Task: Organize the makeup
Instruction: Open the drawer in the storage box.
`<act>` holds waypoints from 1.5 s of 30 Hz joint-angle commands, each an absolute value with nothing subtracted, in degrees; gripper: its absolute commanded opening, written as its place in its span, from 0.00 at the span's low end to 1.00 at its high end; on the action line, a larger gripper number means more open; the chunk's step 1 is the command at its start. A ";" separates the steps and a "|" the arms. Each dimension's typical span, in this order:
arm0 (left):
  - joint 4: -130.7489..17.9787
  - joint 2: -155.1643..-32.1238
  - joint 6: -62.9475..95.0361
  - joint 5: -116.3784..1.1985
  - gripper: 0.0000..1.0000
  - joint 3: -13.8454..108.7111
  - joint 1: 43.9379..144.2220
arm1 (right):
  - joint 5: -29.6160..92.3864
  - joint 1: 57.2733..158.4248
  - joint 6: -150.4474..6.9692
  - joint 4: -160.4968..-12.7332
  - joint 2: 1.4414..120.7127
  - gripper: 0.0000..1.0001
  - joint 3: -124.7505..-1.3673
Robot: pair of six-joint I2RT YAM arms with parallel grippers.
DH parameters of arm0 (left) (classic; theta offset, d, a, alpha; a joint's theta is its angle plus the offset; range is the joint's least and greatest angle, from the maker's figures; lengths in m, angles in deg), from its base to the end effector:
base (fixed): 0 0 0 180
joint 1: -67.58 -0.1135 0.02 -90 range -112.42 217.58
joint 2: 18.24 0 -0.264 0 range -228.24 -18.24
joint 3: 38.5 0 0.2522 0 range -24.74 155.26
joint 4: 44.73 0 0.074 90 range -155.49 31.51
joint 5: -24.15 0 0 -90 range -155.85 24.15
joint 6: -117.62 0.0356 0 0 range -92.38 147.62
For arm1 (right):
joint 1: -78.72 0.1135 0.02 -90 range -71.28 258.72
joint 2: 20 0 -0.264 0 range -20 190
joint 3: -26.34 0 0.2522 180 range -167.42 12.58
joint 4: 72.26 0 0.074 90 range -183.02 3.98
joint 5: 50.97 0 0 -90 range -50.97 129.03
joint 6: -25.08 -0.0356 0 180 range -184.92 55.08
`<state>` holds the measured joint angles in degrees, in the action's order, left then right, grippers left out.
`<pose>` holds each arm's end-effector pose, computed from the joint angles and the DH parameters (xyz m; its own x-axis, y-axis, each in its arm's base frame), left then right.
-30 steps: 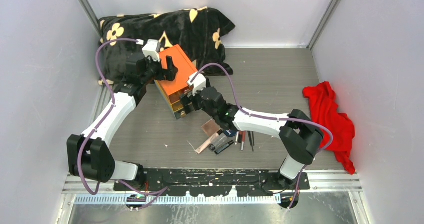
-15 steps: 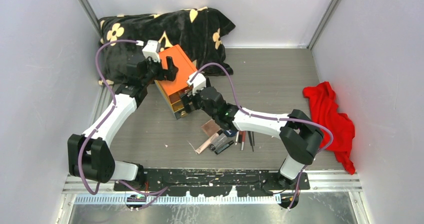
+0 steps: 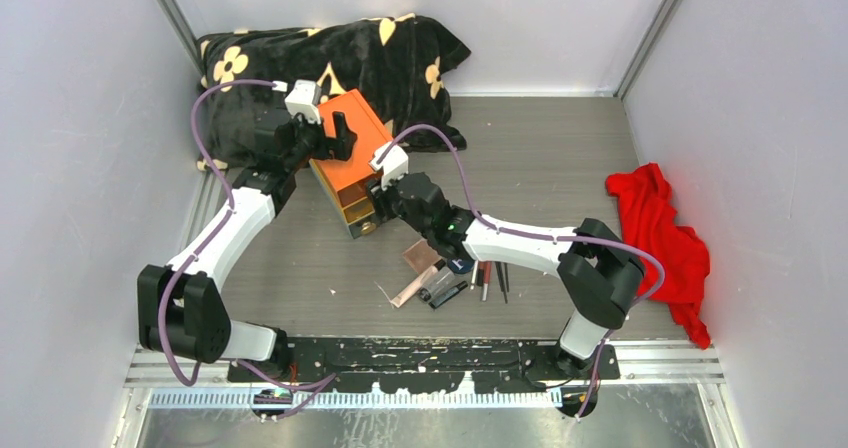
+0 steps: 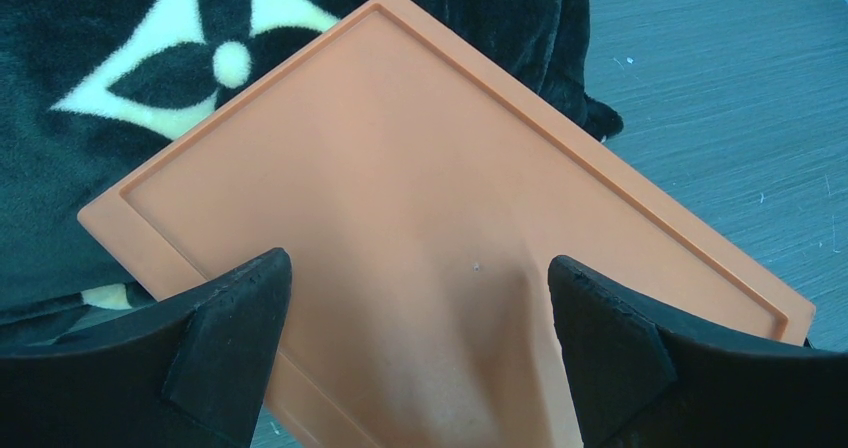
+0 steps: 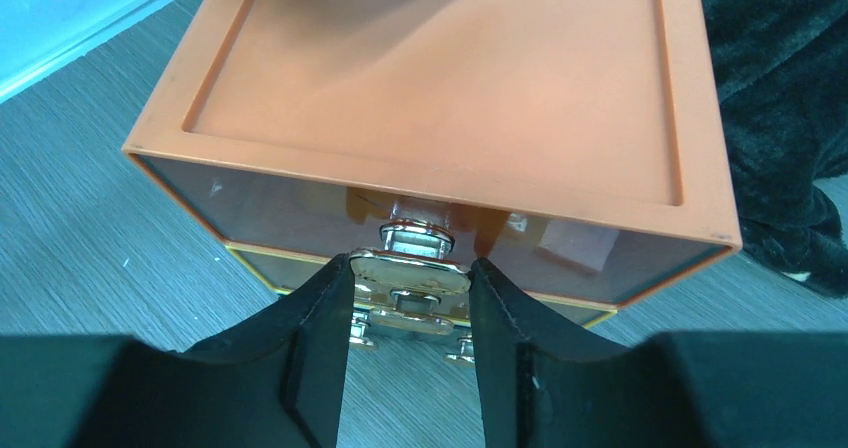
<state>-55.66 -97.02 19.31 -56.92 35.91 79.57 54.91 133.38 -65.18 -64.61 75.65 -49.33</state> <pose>0.3172 -0.0730 0.3244 -0.3062 -0.0809 -0.9485 0.3107 0.9333 -0.1799 0.2328 0.3115 0.2669 -0.1264 -0.1707 -0.9772 -0.6294 0.7752 -0.0540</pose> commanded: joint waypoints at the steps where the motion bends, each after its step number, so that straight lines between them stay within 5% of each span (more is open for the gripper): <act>1: -62.80 -99.76 18.11 -57.63 1.00 33.11 79.62 | 54.51 132.89 -65.81 -58.23 75.84 0.38 -52.91; 8: -62.26 -100.20 17.93 -58.77 1.00 32.21 79.62 | 54.00 132.97 -66.91 -58.51 74.40 0.15 -50.59; 45: -57.70 -107.68 16.26 -59.50 0.97 29.60 79.62 | 54.23 132.85 -69.89 -69.64 53.54 0.06 -29.37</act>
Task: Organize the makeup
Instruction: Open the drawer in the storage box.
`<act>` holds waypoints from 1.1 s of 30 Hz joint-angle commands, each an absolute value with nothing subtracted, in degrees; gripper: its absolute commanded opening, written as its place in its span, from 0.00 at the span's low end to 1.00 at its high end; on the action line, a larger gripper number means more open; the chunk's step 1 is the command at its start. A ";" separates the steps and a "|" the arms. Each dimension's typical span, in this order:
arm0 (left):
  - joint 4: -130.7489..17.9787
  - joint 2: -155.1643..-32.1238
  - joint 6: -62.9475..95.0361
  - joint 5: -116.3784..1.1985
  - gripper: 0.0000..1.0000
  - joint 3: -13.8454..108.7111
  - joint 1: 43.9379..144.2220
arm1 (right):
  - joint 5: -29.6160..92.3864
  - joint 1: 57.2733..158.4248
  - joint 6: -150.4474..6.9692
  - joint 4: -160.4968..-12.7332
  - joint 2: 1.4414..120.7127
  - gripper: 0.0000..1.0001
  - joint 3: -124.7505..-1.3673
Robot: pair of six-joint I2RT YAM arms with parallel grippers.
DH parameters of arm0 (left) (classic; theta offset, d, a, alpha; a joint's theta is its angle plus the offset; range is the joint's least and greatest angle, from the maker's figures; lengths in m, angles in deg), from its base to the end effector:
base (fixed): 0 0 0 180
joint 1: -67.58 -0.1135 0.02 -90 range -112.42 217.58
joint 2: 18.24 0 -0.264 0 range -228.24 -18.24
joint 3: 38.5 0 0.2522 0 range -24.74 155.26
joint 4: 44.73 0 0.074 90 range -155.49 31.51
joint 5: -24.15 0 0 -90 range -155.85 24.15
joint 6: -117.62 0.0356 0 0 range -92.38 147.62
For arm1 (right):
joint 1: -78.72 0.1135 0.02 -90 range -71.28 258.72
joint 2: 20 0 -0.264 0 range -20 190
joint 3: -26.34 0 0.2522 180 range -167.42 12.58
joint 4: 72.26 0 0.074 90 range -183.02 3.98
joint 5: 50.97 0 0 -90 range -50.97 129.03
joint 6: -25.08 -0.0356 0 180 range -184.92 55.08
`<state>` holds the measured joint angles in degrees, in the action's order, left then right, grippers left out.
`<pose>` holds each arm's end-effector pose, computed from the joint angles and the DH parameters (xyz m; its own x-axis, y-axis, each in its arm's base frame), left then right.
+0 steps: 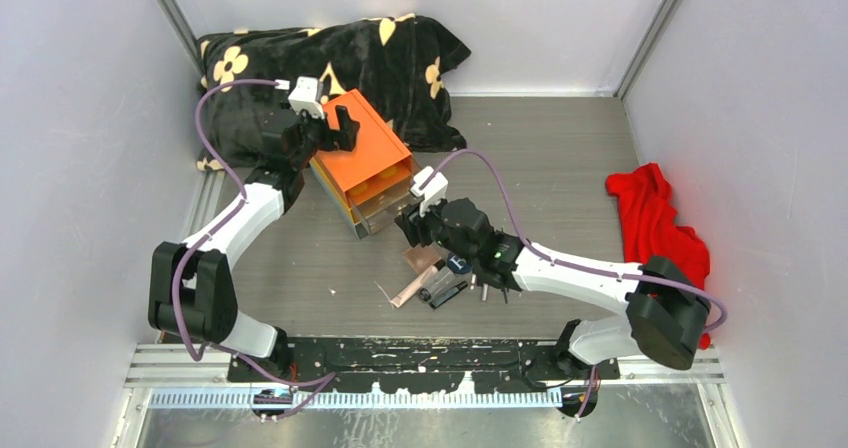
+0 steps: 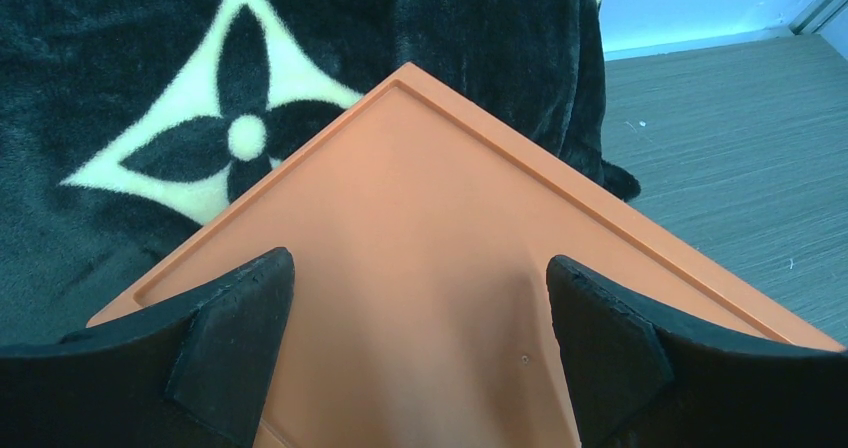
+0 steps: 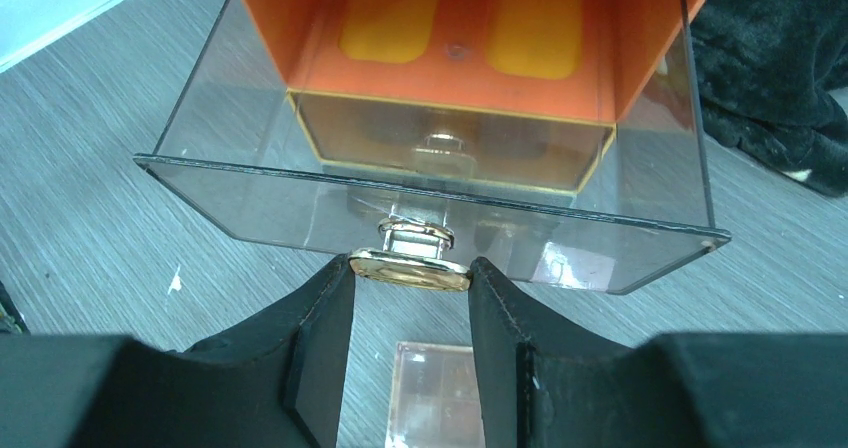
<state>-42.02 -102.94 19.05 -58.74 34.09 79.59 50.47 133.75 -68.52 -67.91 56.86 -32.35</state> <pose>0.3415 -0.0772 0.3056 -0.2065 -0.1072 -0.9725 0.2985 0.9397 -0.1670 0.1808 0.2462 0.2659 -0.1801 -0.1502 -0.9721 -0.6828 0.7305 0.0137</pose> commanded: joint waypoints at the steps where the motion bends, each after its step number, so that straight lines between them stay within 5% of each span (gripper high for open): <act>1: -57.68 -107.78 16.23 -59.51 0.97 29.53 79.62 | 54.30 132.94 -70.04 -69.67 53.11 0.06 -28.68; 21: -57.30 -107.89 16.95 -60.11 0.97 28.51 79.62 | 55.47 132.93 -69.93 -73.41 46.97 0.08 -25.50; 24: -57.33 -108.08 16.96 -60.16 0.97 28.45 79.63 | 55.73 132.92 -69.59 -73.82 46.26 0.14 -24.96; 33: -57.26 -108.45 16.97 -60.23 0.97 28.18 79.62 | 55.73 132.91 -66.33 -74.99 45.42 0.61 -26.33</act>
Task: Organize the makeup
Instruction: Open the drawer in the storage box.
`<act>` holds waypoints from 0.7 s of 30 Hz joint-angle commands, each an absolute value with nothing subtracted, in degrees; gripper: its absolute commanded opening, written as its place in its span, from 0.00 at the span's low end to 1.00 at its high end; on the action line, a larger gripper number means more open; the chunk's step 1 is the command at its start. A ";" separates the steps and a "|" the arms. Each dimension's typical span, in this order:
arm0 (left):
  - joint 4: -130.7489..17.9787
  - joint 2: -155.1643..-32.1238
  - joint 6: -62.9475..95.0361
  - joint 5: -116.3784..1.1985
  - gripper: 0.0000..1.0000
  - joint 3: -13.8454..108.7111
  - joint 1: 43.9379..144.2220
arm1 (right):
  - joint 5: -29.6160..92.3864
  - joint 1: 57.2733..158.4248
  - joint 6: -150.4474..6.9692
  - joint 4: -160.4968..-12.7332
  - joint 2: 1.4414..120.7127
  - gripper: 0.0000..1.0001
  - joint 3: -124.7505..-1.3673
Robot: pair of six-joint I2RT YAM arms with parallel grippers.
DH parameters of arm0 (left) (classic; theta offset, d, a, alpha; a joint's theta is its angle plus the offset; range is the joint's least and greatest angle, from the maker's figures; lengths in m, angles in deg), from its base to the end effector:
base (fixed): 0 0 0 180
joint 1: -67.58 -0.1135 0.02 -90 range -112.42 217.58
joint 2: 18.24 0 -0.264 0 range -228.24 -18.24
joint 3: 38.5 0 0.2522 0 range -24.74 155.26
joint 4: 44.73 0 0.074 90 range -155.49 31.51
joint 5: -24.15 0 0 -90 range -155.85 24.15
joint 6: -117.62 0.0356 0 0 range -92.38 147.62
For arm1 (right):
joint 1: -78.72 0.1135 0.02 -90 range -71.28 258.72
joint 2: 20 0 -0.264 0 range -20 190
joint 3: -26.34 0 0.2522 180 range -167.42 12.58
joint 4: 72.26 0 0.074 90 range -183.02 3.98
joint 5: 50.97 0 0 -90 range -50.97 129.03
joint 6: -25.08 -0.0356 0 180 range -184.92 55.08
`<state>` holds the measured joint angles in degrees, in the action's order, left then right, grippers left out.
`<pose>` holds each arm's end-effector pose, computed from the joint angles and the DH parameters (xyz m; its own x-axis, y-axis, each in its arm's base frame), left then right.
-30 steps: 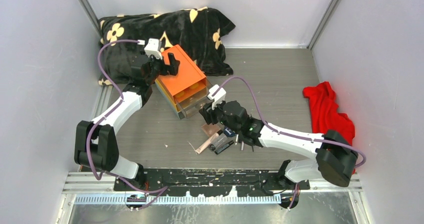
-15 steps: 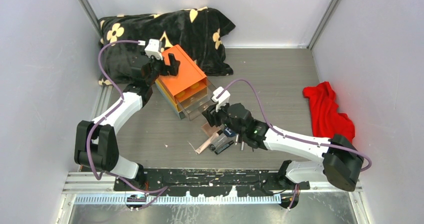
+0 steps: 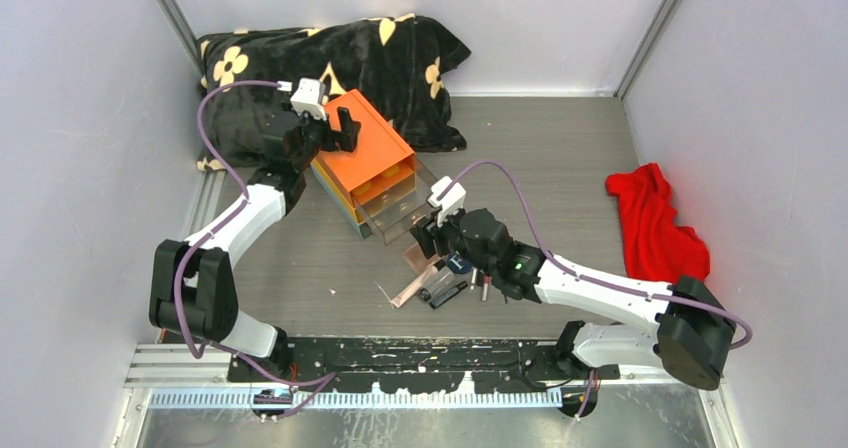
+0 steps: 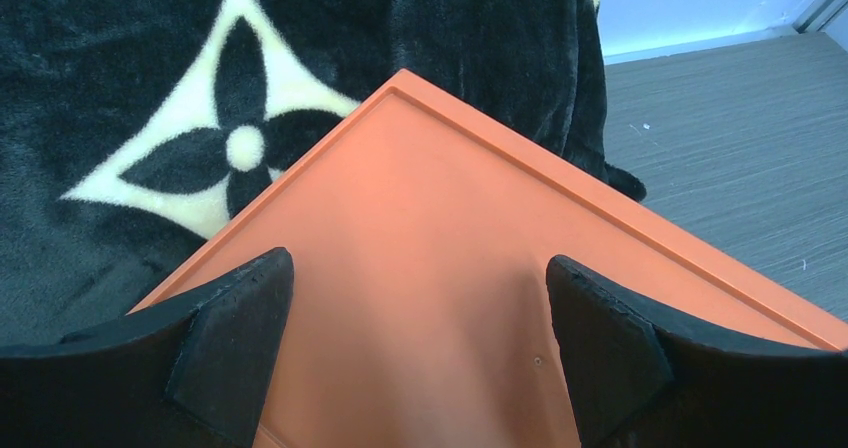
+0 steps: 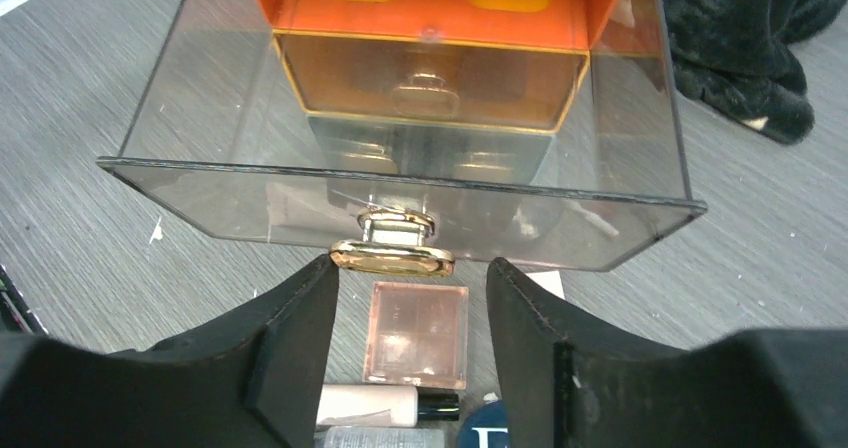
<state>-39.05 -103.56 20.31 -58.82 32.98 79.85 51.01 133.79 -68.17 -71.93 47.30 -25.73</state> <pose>0.3426 -0.0790 0.3008 -0.1795 -0.0902 -0.9796 0.3090 0.9402 -0.1432 0.1587 0.2144 0.2628 -0.1859 -0.1694 -0.9678 -0.6777 0.7353 0.0015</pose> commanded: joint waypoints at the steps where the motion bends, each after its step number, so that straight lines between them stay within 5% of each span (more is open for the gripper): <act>1: -57.17 -108.53 16.93 -60.18 0.97 28.23 79.62 | 55.73 132.92 -66.13 -75.45 45.05 0.63 -26.75; 14: -56.64 -109.89 16.94 -59.81 0.97 28.66 79.64 | 61.18 132.87 -63.15 -82.83 38.71 0.78 -30.34; 21: -57.30 -109.27 17.21 -59.96 0.97 29.19 79.60 | 68.24 132.80 -63.66 -86.78 36.14 1.00 -26.50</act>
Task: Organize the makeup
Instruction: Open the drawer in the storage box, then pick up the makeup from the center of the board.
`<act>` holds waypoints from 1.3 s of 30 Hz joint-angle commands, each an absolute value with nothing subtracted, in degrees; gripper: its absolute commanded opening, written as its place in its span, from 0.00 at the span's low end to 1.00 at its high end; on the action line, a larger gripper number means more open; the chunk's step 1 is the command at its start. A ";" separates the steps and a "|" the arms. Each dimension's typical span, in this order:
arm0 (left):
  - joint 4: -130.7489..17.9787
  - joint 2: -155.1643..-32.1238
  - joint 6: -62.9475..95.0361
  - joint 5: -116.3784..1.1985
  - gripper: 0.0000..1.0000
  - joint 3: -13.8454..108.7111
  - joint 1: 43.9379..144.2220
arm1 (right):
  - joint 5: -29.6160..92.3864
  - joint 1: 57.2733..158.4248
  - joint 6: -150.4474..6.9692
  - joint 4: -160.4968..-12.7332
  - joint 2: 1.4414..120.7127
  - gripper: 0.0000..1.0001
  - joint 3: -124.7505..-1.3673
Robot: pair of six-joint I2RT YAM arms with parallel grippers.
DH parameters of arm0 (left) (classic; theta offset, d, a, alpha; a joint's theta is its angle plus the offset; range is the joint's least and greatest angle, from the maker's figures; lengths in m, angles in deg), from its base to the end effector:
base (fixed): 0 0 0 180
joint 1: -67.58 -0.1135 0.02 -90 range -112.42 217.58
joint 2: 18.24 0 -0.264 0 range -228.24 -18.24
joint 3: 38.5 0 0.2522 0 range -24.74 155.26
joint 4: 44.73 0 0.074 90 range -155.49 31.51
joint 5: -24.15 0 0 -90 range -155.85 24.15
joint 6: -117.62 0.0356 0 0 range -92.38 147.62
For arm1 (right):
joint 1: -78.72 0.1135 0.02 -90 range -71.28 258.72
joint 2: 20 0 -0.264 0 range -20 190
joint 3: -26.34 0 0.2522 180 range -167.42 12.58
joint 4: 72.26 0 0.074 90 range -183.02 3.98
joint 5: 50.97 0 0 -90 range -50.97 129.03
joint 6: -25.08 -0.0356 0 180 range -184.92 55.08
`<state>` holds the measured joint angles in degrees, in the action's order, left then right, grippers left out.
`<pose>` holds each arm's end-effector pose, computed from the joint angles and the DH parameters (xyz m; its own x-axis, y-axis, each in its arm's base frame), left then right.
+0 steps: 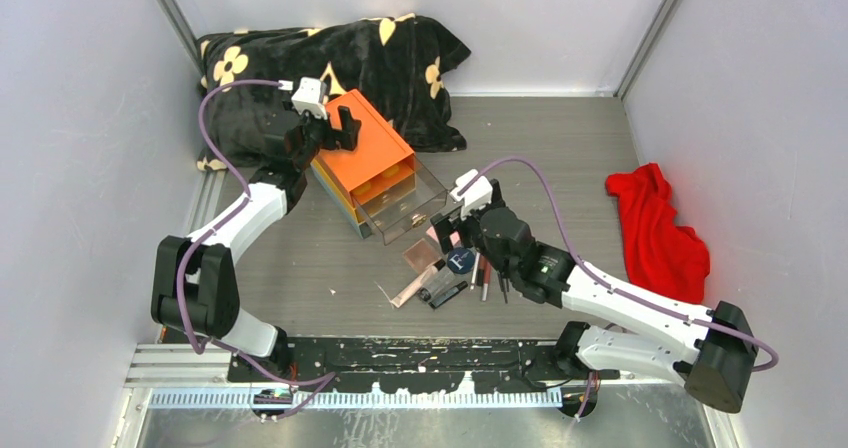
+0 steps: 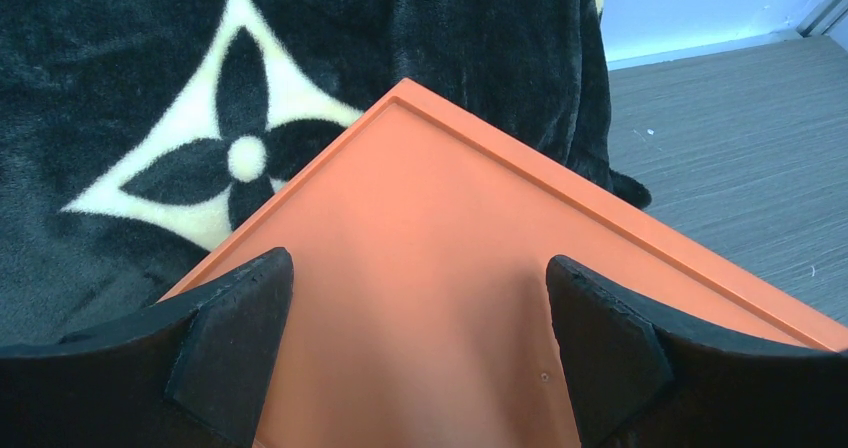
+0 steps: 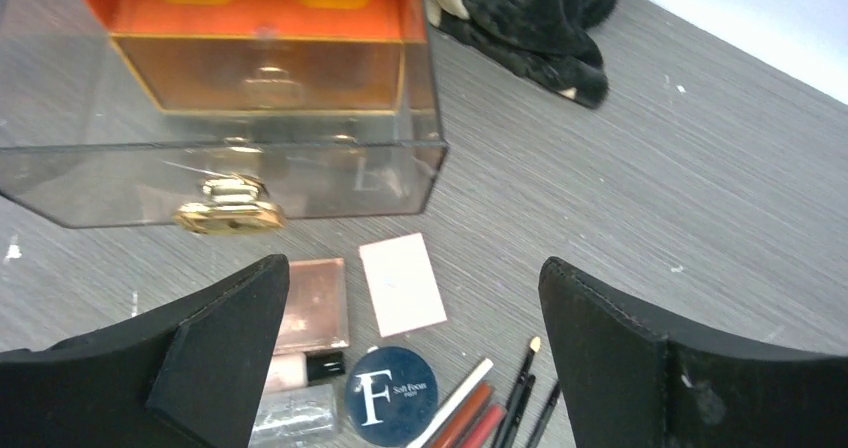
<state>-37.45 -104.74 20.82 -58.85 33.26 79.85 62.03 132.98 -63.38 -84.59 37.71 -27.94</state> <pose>0.3471 -0.0799 0.2986 -0.1649 -0.0844 -0.9827 0.3117 0.9408 -0.1331 0.1477 0.1814 0.2926 -0.1444 -0.2430 -0.9592 -0.5316 0.8367 -0.1320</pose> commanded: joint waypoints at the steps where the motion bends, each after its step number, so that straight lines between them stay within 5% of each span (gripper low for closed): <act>1: -57.34 -109.00 17.23 -59.94 0.97 29.15 79.62 | 68.68 132.73 -64.23 -87.28 35.94 1.00 -25.80; 17: -58.76 -105.86 17.81 -60.26 0.97 28.84 79.62 | 67.11 128.82 -79.88 -87.00 38.71 1.00 -16.13; 24: -59.02 -105.95 17.89 -60.60 0.97 28.77 79.62 | 54.43 120.64 -84.21 -80.42 38.72 0.91 -11.24; 39: -57.85 -107.86 17.27 -60.20 0.97 28.67 79.62 | 48.45 121.25 -82.94 -78.33 43.49 0.79 -11.52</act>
<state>-39.90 -103.18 20.55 -59.17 33.06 79.85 50.32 120.63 -81.87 -82.73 43.92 -11.59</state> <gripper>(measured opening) 0.972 0.797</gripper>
